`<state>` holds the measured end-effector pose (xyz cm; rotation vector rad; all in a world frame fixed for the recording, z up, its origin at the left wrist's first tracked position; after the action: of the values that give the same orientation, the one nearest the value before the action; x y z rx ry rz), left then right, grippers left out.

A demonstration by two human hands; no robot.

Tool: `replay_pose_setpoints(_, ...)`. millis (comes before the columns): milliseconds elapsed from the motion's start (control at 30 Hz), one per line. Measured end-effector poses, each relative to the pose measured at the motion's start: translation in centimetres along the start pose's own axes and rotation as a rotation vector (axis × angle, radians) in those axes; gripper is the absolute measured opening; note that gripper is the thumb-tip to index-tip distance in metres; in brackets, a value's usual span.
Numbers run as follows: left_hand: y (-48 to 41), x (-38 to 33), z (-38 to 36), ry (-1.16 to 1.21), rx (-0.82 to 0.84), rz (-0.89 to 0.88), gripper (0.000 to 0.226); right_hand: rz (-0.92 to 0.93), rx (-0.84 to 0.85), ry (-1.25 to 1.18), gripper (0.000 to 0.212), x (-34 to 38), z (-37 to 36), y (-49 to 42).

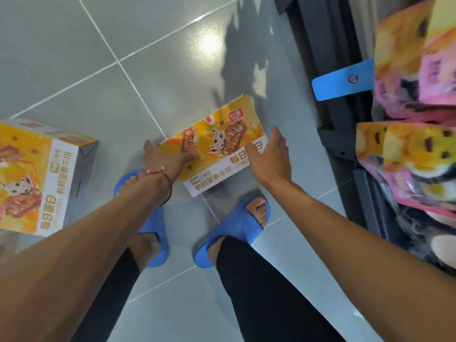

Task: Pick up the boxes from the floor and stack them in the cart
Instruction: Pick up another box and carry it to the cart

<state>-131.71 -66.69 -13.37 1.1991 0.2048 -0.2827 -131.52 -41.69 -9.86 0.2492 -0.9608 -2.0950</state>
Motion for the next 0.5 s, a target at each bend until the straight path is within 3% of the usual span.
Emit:
replay_pose_setpoints(100,-4.3,4.2,-0.9,0.234,0.018,0.109,0.113,0.062,0.145,-0.021,0.074,1.4,-0.3,-2.8)
replay_pose_setpoints(167,-5.8,5.5,-2.2,0.275,0.114,0.054,0.087,0.059,0.196,-0.052,0.071,1.8,-0.7,-4.2)
replay_pose_setpoints(233,-3.9,3.7,-2.5,0.282,0.118,0.002,0.076,0.067,0.206,-0.068,0.068,2.1,-0.7,-4.9)
replay_pose_setpoints(367,-1.9,2.8,-1.3,0.238,0.060,-0.083,0.087,0.015,0.235,-0.132,0.079,2.0,-0.3,-3.5)
replay_pose_setpoints(500,4.2,0.8,1.1,0.183,0.090,-0.151,0.062,-0.046,0.231,-0.241,0.073,0.9,2.0,1.7)
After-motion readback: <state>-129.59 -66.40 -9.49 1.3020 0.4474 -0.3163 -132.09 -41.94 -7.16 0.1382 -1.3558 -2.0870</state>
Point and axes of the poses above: each hand's wrist, its own y-axis away from the middle knuckle, its own z-axis out of the back of the hand, x = y × z, the point moved 5 cm from there along -y, towards the middle knuckle, and after that the axes turned 11 degrees about y, right-handed, at the moved point
